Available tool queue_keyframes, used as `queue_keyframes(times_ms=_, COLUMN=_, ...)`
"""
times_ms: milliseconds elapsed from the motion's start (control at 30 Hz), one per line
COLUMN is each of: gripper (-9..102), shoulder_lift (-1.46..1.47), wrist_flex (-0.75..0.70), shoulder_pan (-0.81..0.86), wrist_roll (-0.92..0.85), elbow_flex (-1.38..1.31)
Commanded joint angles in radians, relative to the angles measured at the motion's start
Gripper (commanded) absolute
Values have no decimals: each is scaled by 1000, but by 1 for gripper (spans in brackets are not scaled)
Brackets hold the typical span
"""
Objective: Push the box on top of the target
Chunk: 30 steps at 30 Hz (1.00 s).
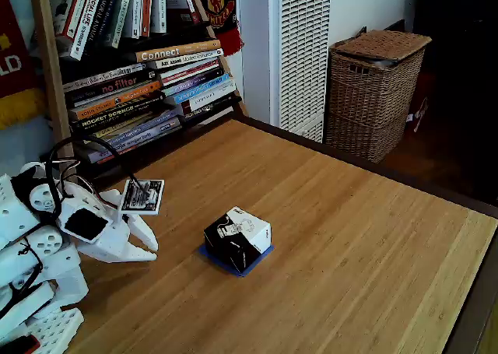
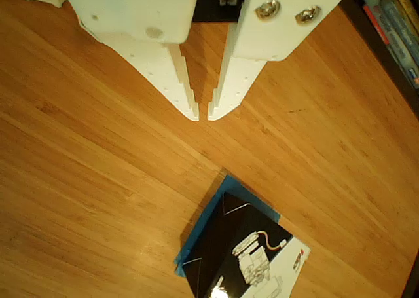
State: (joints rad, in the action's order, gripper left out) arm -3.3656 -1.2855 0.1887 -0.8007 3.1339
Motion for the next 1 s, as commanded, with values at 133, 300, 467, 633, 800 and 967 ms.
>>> queue_keyframes(times_ms=133, gripper=9, shoulder_lift=-12, wrist_flex=58, shoulder_pan=29, wrist_roll=-67, elbow_flex=114)
queue_keyframes(times_ms=300, gripper=10, shoulder_lift=-12, wrist_flex=64, shoulder_pan=40, wrist_roll=-101, elbow_flex=115)
queue_keyframes(times_ms=467, gripper=10, shoulder_lift=-12, wrist_flex=25, shoulder_pan=37, wrist_roll=-176, elbow_flex=115)
queue_keyframes(times_ms=633, gripper=10, shoulder_lift=-12, wrist_flex=-11, shoulder_pan=37, wrist_roll=-261, elbow_flex=115)
queue_keyframes(times_ms=800, gripper=10, shoulder_lift=-12, wrist_flex=-21, shoulder_pan=37, wrist_roll=-275, elbow_flex=115)
queue_keyframes(times_ms=967, gripper=10, shoulder_lift=-12, wrist_flex=-37, shoulder_pan=37, wrist_roll=-259, elbow_flex=115)
